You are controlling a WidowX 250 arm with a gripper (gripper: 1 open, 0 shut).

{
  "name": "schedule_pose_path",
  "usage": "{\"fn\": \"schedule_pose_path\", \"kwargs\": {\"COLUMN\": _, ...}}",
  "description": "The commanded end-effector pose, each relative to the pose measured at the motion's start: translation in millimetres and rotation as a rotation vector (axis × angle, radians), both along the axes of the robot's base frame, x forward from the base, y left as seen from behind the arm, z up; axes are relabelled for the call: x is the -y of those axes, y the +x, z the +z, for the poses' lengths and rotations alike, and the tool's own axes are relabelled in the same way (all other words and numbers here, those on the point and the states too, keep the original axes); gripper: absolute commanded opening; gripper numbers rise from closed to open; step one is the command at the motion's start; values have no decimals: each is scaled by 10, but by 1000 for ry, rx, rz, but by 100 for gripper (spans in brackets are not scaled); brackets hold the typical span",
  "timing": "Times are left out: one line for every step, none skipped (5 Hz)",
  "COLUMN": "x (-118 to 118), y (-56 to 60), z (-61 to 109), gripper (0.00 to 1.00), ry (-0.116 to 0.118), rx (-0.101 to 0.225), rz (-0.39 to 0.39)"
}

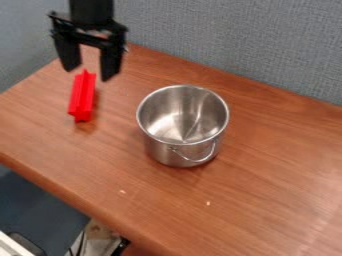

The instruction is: Put the red object in the metal pot

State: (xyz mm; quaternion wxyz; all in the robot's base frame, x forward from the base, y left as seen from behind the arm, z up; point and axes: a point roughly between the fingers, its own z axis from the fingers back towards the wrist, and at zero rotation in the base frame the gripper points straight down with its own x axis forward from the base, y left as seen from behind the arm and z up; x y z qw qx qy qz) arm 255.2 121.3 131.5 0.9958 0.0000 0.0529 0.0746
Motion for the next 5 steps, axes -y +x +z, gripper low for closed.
{"fn": "schedule_pose_path", "kwargs": {"x": -350, "y": 67, "z": 233, "gripper": 100, "ry": 41, "rx": 22, "rz": 65}}
{"fn": "schedule_pose_path", "kwargs": {"x": -612, "y": 67, "z": 279, "gripper": 100, "ry": 62, "rx": -1, "rz": 125}}
{"fn": "schedule_pose_path", "kwargs": {"x": -738, "y": 77, "z": 277, "gripper": 100, "ry": 81, "rx": -52, "rz": 138}}
{"fn": "schedule_pose_path", "kwargs": {"x": -740, "y": 80, "z": 155, "gripper": 100, "ry": 83, "rx": -94, "rz": 234}}
{"fn": "schedule_pose_path", "kwargs": {"x": -757, "y": 135, "z": -88, "gripper": 100, "ry": 83, "rx": -114, "rz": 387}}
